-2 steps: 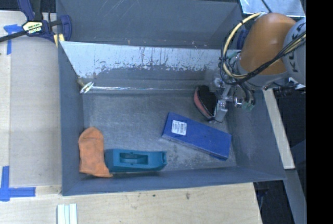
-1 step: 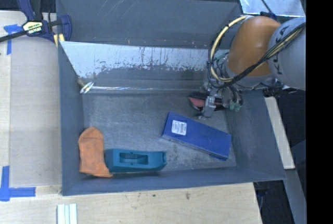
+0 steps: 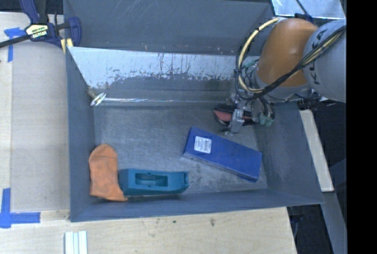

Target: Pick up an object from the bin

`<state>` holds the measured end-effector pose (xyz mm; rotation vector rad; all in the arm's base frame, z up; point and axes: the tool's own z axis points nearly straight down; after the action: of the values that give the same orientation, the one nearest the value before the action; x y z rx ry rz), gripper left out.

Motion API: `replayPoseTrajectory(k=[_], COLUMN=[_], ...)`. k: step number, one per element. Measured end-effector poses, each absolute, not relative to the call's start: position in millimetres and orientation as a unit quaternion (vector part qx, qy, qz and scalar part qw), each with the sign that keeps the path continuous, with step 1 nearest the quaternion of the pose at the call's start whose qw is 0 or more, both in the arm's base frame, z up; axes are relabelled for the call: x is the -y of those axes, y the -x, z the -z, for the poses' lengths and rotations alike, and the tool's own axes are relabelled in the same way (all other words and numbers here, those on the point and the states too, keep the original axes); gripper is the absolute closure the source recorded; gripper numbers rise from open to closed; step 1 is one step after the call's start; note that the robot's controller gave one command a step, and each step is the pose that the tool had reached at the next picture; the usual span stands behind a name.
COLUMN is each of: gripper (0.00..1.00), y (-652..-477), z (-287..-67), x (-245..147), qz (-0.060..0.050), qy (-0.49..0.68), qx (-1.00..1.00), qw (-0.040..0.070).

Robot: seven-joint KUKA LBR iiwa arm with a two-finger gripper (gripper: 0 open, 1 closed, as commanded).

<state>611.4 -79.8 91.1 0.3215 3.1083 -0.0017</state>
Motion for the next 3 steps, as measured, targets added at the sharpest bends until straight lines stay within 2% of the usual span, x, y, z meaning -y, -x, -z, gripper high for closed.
replayPoseTrajectory(k=[1, 2, 3], gripper=[1.00, 1.00, 1.00], y=[-599.6, -612.4, -615.7], z=[-82.1, -76.6, -107.6], x=[101.7, 116.0, 137.8], qz=[-0.001, -0.001, 0.000], qy=[-0.089, -0.067, -0.058], qx=[-0.996, -0.998, -0.998], qw=[0.012, 0.005, 0.001])
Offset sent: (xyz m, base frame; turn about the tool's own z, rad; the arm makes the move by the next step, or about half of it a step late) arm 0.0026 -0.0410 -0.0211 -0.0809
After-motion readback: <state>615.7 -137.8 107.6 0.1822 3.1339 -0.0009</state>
